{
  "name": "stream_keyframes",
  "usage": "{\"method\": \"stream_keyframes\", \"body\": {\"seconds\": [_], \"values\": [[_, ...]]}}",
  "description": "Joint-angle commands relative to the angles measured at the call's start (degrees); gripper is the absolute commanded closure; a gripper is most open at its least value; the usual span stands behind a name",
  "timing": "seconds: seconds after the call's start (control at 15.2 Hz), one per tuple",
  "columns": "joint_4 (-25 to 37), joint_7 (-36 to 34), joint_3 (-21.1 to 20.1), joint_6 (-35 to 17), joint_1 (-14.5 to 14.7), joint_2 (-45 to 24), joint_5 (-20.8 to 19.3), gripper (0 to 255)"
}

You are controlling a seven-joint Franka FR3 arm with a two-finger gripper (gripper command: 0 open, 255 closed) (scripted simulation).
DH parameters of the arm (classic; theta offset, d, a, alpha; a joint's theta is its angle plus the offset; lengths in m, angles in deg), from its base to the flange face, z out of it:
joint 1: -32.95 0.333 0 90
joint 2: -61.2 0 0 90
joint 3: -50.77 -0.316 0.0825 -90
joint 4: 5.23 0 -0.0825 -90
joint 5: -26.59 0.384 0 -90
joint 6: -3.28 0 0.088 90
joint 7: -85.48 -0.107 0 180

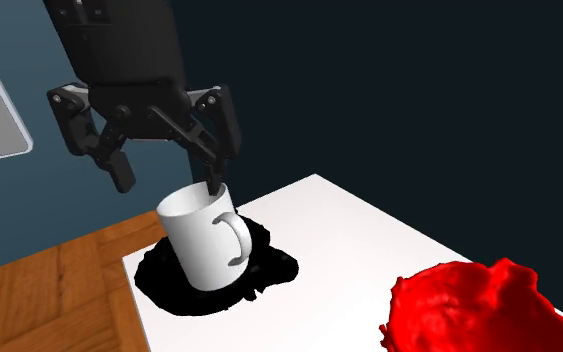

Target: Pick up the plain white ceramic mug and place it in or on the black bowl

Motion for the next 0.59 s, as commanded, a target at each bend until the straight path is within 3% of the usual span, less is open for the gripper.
{"method": "stream_keyframes", "body": {"seconds": [0.0,0.53], "values": [[3.6,0.0,0.0,3.5,0.0,-0.2,0.0,0],[5.4,0.0,0.0,5.0,0.0,-0.4,0.1,0]]}}
